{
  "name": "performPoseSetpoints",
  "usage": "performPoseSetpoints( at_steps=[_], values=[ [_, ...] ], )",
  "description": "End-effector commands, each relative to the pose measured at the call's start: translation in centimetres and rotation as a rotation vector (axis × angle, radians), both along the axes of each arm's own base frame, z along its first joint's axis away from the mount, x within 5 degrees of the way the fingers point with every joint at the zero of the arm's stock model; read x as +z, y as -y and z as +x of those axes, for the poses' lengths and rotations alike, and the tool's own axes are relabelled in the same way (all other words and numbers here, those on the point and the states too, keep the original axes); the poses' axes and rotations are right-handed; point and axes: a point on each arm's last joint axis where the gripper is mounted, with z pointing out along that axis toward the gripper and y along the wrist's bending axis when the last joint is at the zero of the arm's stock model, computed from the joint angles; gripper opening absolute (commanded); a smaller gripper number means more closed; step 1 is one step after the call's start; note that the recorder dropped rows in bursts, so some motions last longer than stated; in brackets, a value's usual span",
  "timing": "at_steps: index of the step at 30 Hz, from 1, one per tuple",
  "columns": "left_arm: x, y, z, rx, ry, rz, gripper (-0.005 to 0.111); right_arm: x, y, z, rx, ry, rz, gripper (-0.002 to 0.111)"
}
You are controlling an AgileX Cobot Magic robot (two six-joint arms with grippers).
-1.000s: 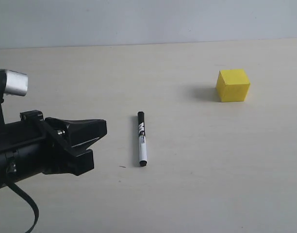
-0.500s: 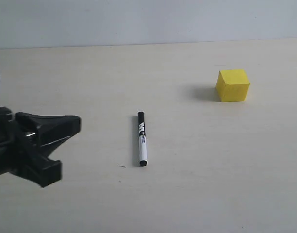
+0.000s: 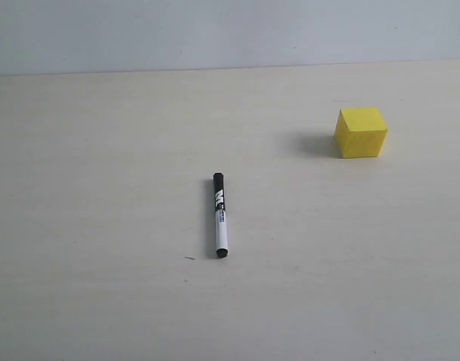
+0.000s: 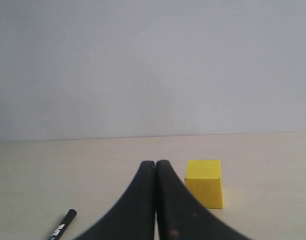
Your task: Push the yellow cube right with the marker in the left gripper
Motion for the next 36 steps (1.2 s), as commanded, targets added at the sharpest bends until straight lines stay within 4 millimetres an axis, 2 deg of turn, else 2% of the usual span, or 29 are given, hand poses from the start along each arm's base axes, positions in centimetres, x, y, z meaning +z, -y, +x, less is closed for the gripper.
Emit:
performPoseSetpoints(
  at_steps=[1, 8, 27, 31, 36],
  values=[
    [-0.5, -0.9, -1.0, 0.099, 0.009, 0.012, 0.000, -0.1, 0.0, 0.0, -0.001, 0.006, -0.002, 0.000],
    [-1.1, -1.4, -0.9, 0.175, -0.034, 0.097, 0.000, -0.1, 0.0, 0.0, -0.001, 0.006, -0.002, 0.000],
    [-1.1, -1.5, -0.9, 0.192, -0.036, 0.097, 0.000, -0.1, 0.0, 0.0, 0.000, 0.006, 0.004, 0.000],
    [-1.0, -1.9, -0.8, 0.278, -0.020, 0.170, 0.000, -0.1, 0.0, 0.0, 0.000, 0.006, 0.004, 0.000],
    [-1.2, -2.5, -0.8, 0.373, -0.042, 0.179, 0.000, -0.1, 0.0, 0.0, 0.000, 0.006, 0.004, 0.000]
  ],
)
